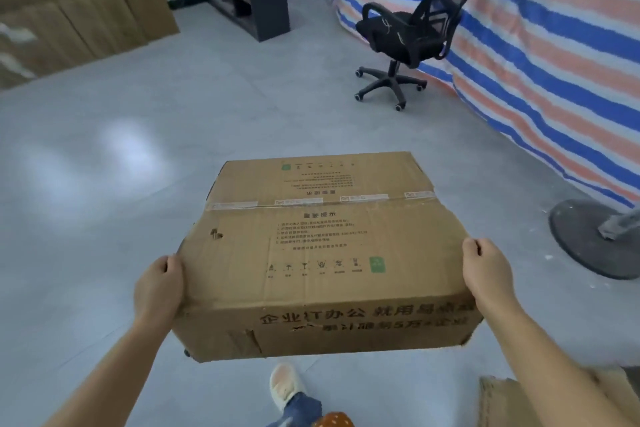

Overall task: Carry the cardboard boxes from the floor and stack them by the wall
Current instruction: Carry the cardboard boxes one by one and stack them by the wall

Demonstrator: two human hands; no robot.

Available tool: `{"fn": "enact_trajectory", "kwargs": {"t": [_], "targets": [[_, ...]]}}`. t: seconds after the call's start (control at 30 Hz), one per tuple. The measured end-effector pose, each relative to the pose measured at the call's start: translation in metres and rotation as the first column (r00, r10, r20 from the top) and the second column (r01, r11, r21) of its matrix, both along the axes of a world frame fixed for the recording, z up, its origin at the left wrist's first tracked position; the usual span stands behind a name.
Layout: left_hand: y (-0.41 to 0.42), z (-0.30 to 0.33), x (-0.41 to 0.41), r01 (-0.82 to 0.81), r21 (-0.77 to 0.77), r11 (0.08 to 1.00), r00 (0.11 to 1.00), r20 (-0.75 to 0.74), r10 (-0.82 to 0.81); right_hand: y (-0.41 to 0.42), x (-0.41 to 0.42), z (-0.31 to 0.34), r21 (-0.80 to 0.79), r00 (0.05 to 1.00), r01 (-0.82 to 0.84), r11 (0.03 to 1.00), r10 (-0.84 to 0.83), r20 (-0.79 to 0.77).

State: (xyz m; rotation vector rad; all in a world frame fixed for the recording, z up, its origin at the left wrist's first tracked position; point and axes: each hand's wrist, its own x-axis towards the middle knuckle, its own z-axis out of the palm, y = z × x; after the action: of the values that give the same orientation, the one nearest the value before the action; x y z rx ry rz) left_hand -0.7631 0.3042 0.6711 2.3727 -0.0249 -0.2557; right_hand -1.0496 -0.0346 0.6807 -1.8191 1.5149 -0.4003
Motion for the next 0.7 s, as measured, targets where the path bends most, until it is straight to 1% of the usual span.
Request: {"fn": "enact_trajectory", "kwargs": {"t": [0.13, 0.23, 0.33, 0.4, 0.53, 0.7], "targets": [[0.042, 0.002, 0.057, -0.109, 0.006, 0.994, 0.994, -0.013, 0.109, 0.017, 0.097, 0.001, 0.002, 0.995, -0.097, 0.995, 0.097, 0.002], [0.071, 0.008, 0.094, -0.178, 0.016, 0.984, 0.984, 0.007, 0.178, 0.029, 0.159, 0.002, 0.010, 0.985, -0.170, 0.985, 0.170, 0.004], [0.089, 0.013, 0.127, -0.240, 0.023, 0.971, 0.970, 0.038, 0.239, 0.035, 0.220, 0.006, 0.005, 0.970, -0.245, 0.970, 0.245, 0.012], [0.097, 0.014, 0.145, -0.293, 0.016, 0.956, 0.956, 0.026, 0.293, 0.034, 0.259, 0.010, 0.006, 0.956, -0.293, 0.956, 0.293, 0.008], [0.104, 0.013, 0.180, -0.373, 0.000, 0.928, 0.928, 0.006, 0.373, 0.025, 0.326, 0.012, 0.006, 0.931, -0.365, 0.931, 0.365, 0.013], [0.087, 0.010, 0.242, -0.434, -0.002, 0.901, 0.901, 0.002, 0.434, 0.000, 0.416, 0.008, 0.004, 0.893, -0.450, 0.893, 0.450, 0.017]]}}
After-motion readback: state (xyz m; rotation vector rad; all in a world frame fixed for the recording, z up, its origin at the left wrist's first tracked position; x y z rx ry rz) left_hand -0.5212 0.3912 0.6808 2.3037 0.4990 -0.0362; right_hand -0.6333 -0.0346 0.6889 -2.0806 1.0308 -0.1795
